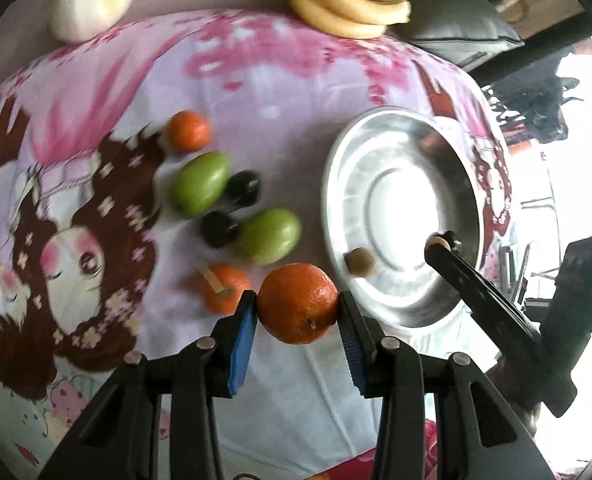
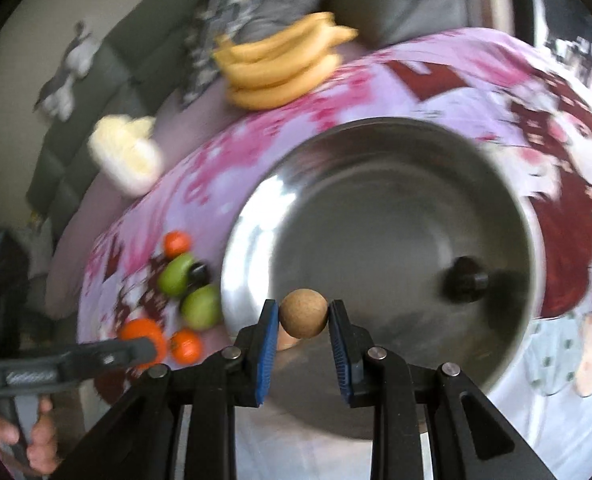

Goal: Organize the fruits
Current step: 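Carry the tangerine in the left tool while the right tool carries the longan over the bowl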

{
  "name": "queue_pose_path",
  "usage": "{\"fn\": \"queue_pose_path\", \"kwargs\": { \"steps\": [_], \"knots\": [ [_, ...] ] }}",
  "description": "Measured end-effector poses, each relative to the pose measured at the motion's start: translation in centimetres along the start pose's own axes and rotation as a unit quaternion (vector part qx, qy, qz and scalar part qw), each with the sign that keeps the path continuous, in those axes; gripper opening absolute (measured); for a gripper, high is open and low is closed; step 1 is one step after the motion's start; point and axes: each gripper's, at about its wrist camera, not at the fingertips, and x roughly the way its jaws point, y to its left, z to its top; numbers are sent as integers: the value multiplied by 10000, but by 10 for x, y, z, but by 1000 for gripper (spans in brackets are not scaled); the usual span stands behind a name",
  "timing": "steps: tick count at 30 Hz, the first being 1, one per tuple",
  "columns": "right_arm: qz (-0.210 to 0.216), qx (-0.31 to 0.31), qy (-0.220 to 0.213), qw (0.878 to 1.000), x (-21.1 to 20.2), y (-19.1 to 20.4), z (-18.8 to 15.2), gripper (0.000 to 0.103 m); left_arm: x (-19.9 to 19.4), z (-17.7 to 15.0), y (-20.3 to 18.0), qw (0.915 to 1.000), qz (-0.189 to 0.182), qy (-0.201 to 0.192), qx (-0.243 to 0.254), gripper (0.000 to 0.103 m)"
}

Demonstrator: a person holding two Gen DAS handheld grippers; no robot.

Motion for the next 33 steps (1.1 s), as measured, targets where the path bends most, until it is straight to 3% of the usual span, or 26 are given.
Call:
{"fn": "queue_pose_path", "kwargs": {
  "steps": [8, 11, 24, 33],
  "knots": [
    [-214, 519, 51, 9984, 10, -41, 14, 28, 47, 44, -82, 9994, -260, 49, 218, 42],
    [-207, 601, 165, 9978, 17, -48, 15, 28, 82, 64, -99, 9992, -293, 139, 227, 42],
    [-218, 770, 224, 9965, 25, -57, 18, 28, 178, 100, -140, 9982, -130, 560, 176, 42],
    [-206, 750, 233, 9967, 23, -55, 18, 28, 210, 110, -154, 9974, -58, 709, 106, 42]
  ]
}}
